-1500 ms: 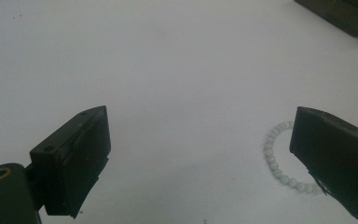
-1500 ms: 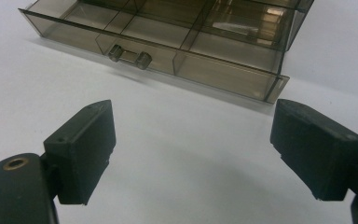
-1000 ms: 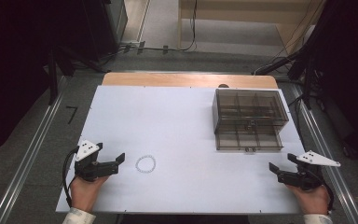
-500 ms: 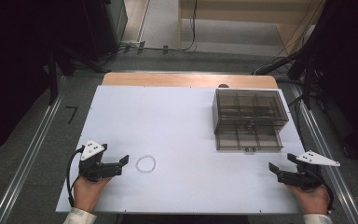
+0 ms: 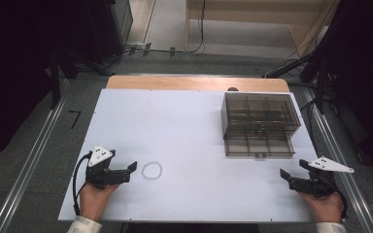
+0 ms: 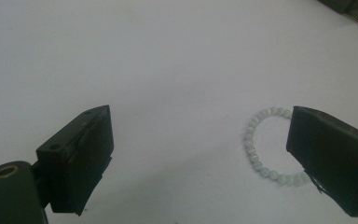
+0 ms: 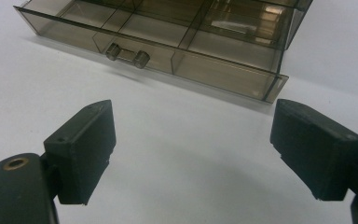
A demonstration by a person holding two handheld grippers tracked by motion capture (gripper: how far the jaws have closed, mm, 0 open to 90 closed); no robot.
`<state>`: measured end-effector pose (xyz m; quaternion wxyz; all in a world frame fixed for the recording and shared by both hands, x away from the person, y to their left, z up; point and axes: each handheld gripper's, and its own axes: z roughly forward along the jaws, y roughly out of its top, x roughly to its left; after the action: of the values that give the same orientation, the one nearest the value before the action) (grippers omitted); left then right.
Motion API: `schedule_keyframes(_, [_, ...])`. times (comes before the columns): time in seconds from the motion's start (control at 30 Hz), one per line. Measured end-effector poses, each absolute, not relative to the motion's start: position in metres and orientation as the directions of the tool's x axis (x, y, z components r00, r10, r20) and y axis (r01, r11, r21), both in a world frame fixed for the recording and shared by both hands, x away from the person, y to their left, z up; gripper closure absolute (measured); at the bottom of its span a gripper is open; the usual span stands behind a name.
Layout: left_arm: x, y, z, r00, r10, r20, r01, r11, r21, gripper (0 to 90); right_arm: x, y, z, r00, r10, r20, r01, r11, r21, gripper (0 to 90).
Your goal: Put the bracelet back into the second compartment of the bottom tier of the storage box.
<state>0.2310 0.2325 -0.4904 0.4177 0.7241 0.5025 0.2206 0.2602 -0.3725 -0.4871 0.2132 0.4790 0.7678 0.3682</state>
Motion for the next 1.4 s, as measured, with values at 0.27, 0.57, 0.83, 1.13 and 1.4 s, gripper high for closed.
schedule_keyframes(0.27, [0.234, 0.225, -0.493, 0.418, 0.904, -0.089, 0.558, -0.178, 0.81, 10.4, 0.26, -0.372, -0.487, -0.452, 0.892, 0.024, 0.577, 0.271, 0.77, 12.5])
schedule_keyframes(0.57, [0.237, 0.219, -0.496, 0.43, 0.9, -0.075, 0.568, -0.205, 0.797, 12.7, 0.261, -0.371, -0.487, -0.451, 0.892, 0.025, 0.581, 0.272, 0.767, 12.5])
schedule_keyframes(0.83, [0.239, 0.215, -0.498, 0.443, 0.893, -0.077, 0.579, -0.219, 0.785, 16.8, 0.261, -0.371, -0.487, -0.451, 0.892, 0.025, 0.581, 0.272, 0.767, 12.5])
schedule_keyframes(1.13, [0.239, 0.212, -0.499, 0.454, 0.888, -0.075, 0.581, -0.232, 0.78, 20.3, 0.261, -0.371, -0.487, -0.452, 0.892, 0.022, 0.58, 0.275, 0.767, 12.5])
schedule_keyframes(1.4, [0.239, 0.208, -0.5, 0.471, 0.88, -0.059, 0.575, -0.255, 0.777, 25.1, 0.261, -0.371, -0.487, -0.453, 0.891, 0.019, 0.579, 0.278, 0.767, 12.5])
